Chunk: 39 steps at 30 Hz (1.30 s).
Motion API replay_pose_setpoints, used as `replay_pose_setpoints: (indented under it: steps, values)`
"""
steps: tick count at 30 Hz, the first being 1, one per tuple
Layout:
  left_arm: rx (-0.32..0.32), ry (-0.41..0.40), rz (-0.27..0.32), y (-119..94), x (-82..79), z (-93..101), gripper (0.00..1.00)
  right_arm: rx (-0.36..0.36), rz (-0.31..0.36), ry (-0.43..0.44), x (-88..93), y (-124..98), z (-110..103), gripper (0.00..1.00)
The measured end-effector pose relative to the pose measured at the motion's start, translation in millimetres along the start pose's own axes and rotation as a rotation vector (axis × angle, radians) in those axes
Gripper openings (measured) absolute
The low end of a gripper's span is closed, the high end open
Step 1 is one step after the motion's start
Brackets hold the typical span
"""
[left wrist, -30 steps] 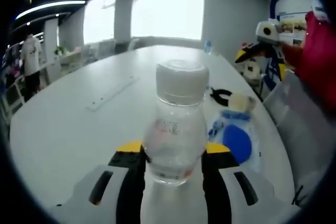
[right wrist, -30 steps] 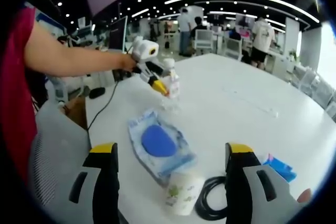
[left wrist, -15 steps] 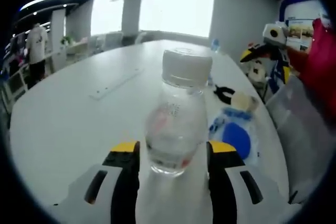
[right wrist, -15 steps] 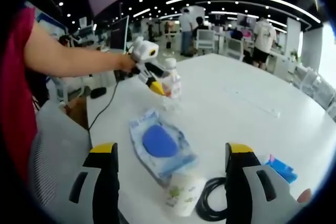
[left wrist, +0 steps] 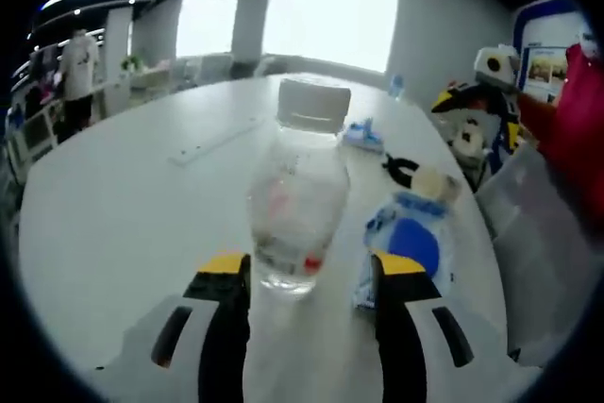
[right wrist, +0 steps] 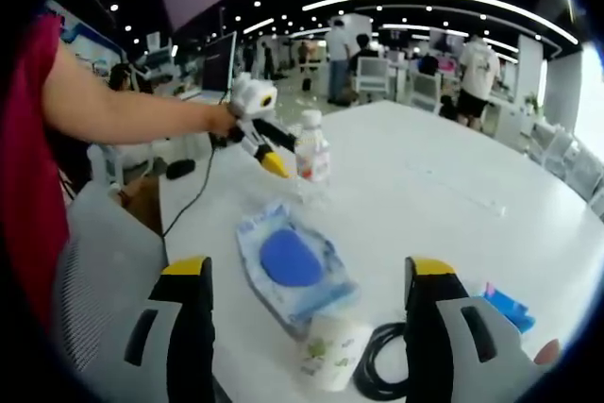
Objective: Arrange the tabletop items into an orderly group along one side of the table until the central work area is clear of visible clutter.
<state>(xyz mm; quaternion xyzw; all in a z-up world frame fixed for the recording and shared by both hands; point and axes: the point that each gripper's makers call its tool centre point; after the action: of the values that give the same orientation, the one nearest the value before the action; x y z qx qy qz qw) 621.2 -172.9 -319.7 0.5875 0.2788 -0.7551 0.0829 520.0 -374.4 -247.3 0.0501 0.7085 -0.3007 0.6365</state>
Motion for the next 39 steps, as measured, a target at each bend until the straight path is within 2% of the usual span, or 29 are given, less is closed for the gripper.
replay_pose_setpoints:
  steps: [8,17,22,26,33,39]
  values:
    - [-0.054,-0.033,0.031,-22,5.3,14.7,0.49,-0.002,0.013,-0.003,-2.6,-2,-1,0.82]
    - [-0.102,-0.051,0.088,-44,-1.2,43.8,0.48,-0.006,0.022,-0.008,-4.0,-4,-4,0.82]
    - [-0.102,-0.056,0.107,-44,-3.0,62.8,0.48,-0.009,0.025,-0.006,-3.1,-5,-6,0.81]
    - [-0.107,-0.056,0.113,-43,-5.3,67.2,0.48,-0.014,0.028,-0.006,-2.7,-7,-8,0.81]
    - [-0.121,-0.045,0.137,-40,-19.9,77.1,0.47,-0.011,0.039,-0.007,-1.9,-13,-7,0.81]
    - [-0.113,-0.034,0.163,-37,-28.5,93.4,0.47,0.007,0.011,0.019,15.2,-16,-1,0.79]
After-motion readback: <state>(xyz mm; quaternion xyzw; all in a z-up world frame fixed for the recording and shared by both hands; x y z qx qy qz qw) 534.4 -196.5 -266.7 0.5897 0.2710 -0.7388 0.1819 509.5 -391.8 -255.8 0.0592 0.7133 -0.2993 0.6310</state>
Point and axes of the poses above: the point that each gripper's makers call its tool centre point, and the gripper's own axes: y roughly forward along the fingers, z roughly to its right, x roughly out of its underside, and after that the axes turned 11 degrees about z, right-handed
